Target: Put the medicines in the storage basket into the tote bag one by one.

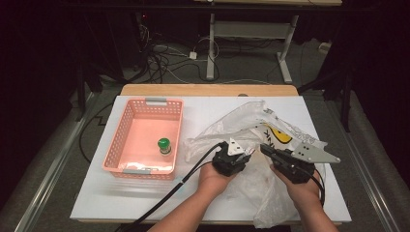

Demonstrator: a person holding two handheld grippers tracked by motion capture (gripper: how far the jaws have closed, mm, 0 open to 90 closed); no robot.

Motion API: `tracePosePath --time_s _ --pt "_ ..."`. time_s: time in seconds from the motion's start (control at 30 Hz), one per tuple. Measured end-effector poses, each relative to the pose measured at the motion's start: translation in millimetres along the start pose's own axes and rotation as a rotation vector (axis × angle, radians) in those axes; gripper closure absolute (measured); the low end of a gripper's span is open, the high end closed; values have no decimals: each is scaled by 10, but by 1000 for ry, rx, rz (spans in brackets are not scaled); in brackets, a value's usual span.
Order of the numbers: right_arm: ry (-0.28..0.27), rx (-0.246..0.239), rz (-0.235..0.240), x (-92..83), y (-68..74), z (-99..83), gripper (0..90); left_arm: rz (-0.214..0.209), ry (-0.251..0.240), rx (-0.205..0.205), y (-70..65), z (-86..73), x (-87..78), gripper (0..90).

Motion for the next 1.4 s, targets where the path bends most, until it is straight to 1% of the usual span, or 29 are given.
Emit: tracePosePath --time_s 0.07,0.1,0.2,0.27,0.3,0.37,0.5,0.63,0.7,0.73,0.83,0.87,0.93,1.0,1.03,1.07,1.13,1.23,1.27,1.3,1.37,1.4 --pt "-1 0 0 -2 -1 0 900 9 3 4 -2 6 57 682" --pt "-1 1 1 -3 0 0 900 7 -2 2 -6 10 82 682" --pt "-1 1 0 -5 -6 -2 900 4 -15 -14 6 15 145 679" --pt "1 2 2 -5 -6 -6 900 -3 -12 -26 19 7 177 669" --pt "2 2 3 -4 -4 -7 900 -5 -14 -30 23 8 182 652" --pt "0 3 4 -5 0 -5 900 -11 -15 -34 18 8 179 584" --pt "-1 2 4 -8 -6 -5 900 -30 -5 -15 -34 -24 138 535" --pt "3 5 3 -13 -8 -15 900 -57 -6 -25 -77 -61 55 482" --pt "3 3 1 -18 -9 -15 900 -77 -10 -21 -98 -79 -3 468" --pt "3 3 1 -18 -9 -15 900 -80 -12 -17 -106 -87 -30 467" --pt "4 5 2 -14 -7 -22 900 -101 -27 -17 -147 -106 -121 427" --pt "4 7 3 -12 -7 -23 900 -108 -23 -9 -154 -122 -157 413" --pt "4 7 2 -12 -9 -24 900 -127 -31 -19 -171 -143 -224 389" --pt "5 8 1 -13 -12 -26 900 -150 -22 -27 -193 -172 -284 354" --pt "5 9 1 -12 -12 -28 900 -170 -11 -27 -215 -191 -315 335" --pt "6 9 0 -12 -12 -31 900 -178 -5 -19 -231 -208 -348 333" --pt "10 3 -2 -13 -12 -38 900 -175 -11 -8 -251 -227 -424 317" --pt "10 1 -2 -11 -11 -42 900 -169 -24 -14 -257 -243 -537 252" --pt "10 4 -1 -11 -9 -45 900 -161 -26 -13 -255 -249 -573 206" --pt "10 3 -1 -11 -9 -47 900 -165 -25 -6 -259 -257 -612 182" --pt "13 4 -3 -14 -12 -54 900 -161 -35 6 -266 -269 -694 171" --pt "14 5 -4 -16 -14 -56 900 -156 -35 7 -265 -278 -735 137"
Point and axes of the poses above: each handheld gripper's, and its own axes: x roughly forward along the jaws, z roughly out of its top, y roughly to its left, the point moved 10 cm from there along x, roughly forward along the jaws, and after that the axes turned 2 degrees about y, right-handed, at the moved point
